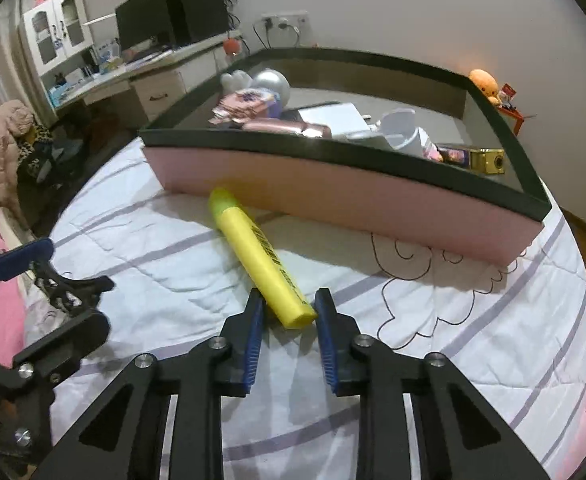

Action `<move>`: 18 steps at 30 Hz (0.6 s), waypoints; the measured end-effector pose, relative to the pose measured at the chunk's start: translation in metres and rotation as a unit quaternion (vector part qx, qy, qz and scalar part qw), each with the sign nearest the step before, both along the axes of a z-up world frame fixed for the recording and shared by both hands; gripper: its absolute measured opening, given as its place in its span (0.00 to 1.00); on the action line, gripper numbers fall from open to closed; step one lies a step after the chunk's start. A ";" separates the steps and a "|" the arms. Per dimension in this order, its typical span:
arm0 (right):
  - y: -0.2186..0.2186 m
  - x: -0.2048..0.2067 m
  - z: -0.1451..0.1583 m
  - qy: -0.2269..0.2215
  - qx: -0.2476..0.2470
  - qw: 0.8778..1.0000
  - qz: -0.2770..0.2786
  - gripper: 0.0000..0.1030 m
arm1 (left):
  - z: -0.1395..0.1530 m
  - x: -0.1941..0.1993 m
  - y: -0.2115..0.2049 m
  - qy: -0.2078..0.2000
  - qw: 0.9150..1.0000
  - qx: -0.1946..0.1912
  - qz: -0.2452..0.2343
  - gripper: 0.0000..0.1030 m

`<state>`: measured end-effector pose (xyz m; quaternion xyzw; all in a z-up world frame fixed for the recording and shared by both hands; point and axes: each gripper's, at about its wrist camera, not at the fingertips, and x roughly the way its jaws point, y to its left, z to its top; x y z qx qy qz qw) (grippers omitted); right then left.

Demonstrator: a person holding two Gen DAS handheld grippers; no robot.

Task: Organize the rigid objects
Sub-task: 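Grasp the yellow highlighter with the right tool while the left tool holds the hair clip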

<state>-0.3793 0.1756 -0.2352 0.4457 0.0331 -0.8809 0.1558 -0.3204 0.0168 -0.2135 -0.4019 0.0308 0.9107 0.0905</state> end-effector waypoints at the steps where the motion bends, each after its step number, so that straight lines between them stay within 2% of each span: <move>1: 0.000 -0.001 0.000 -0.001 0.003 1.000 0.001 0.31 | 0.000 0.000 0.000 0.000 1.000 0.000 0.000 0.95; 2: -0.003 -0.003 0.000 0.004 0.015 1.000 0.000 0.38 | 0.000 0.001 0.000 -0.002 1.000 0.000 0.000 0.95; 3: -0.005 -0.006 0.000 0.012 0.029 1.000 -0.002 0.54 | 0.000 0.002 0.000 -0.001 1.000 -0.001 0.000 0.95; 4: -0.007 -0.007 0.000 0.013 0.036 0.999 0.001 0.59 | 0.001 0.002 0.000 0.000 1.000 -0.002 0.000 0.95; 5: -0.009 -0.009 0.000 0.018 0.041 0.999 0.007 0.59 | 0.001 0.003 0.000 0.000 1.000 0.000 -0.001 0.95; 12: -0.024 -0.024 -0.008 0.021 0.055 0.998 0.039 0.57 | -0.002 -0.004 0.000 -0.005 1.000 0.002 0.006 0.95; 14: -0.022 -0.028 -0.007 0.019 0.044 0.998 0.043 0.49 | -0.004 -0.005 0.000 -0.009 1.000 0.001 0.005 0.95; 15: -0.020 -0.028 -0.006 0.018 0.037 0.998 0.042 0.37 | -0.005 -0.005 0.001 -0.009 1.000 -0.001 0.006 0.95; 18: -0.013 -0.028 -0.004 0.009 0.016 0.999 0.046 0.31 | -0.004 -0.005 0.002 -0.008 1.000 0.000 0.005 0.95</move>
